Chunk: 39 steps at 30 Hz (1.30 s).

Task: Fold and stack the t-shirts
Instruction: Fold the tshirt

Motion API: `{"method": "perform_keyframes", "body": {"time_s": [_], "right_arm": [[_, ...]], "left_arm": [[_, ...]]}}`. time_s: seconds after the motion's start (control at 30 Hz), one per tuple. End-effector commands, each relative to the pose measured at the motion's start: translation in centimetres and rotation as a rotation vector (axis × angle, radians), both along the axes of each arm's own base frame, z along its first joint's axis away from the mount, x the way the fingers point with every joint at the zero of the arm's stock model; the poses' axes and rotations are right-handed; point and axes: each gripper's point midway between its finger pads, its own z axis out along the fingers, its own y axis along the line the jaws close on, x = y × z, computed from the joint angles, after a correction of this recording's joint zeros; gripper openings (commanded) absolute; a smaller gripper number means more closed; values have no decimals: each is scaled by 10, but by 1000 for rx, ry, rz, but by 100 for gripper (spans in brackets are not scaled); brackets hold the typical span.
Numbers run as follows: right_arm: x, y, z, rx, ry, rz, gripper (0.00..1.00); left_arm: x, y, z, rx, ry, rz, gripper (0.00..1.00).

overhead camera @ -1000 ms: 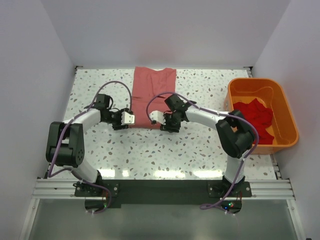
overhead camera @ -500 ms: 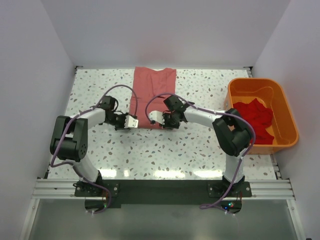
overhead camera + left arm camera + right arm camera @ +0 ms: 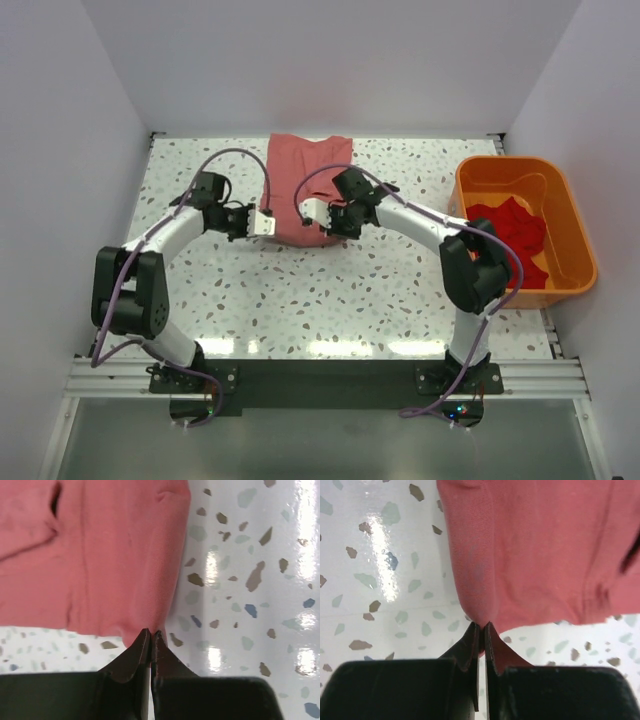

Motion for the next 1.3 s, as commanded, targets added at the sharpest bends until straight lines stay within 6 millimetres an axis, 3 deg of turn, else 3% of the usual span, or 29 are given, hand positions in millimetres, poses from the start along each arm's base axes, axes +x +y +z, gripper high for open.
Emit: {"method": "perform_keyframes", "body": {"time_s": [0.0,0.07,0.17,0.23,0.3,0.37,0.4,0.57,0.6,0.7,0.8,0.9,1.2,1.23,1.27], "right_arm": [[8,-1,67,85,-75,11,0],[11,-4,80,91,-82,18,0],[-1,-8,89,89,-41,33,0],[-17,-12,97,101,-12,48,0],[-37,-17,91,90,36,63,0],[-65,-25,91,81,76,85,0],[-75,-28,91,80,94,84,0],[-166,-39,114,137,267,108,0],[-174,-40,120,158,271,108,0],[-182,-43,132,187,268,89,0],[-172,-44,129,153,258,109,0],[-155,-47,119,124,281,99,0],[-95,-55,103,90,307,109,0],[-85,-53,108,101,295,118,0],[-85,-54,99,82,342,117,0]], "left_arm": [[9,-9,55,-86,-60,15,0],[9,-9,66,-85,-74,16,0],[0,-7,73,-64,-79,7,0],[-15,-7,70,-48,-50,-11,0],[-29,-9,77,-50,-57,-29,0],[-56,-10,78,-36,-33,-56,0],[-80,-12,69,-19,28,-86,0],[-155,-15,93,-65,82,-162,0],[-172,-13,96,-70,127,-166,0],[-188,-13,112,-99,127,-155,0],[-175,-15,128,-113,101,-118,0],[-155,-19,131,-107,118,-111,0],[-88,-29,117,-75,115,-119,0],[-81,-29,108,-63,135,-130,0],[-76,-29,105,-56,144,-131,0]]}}
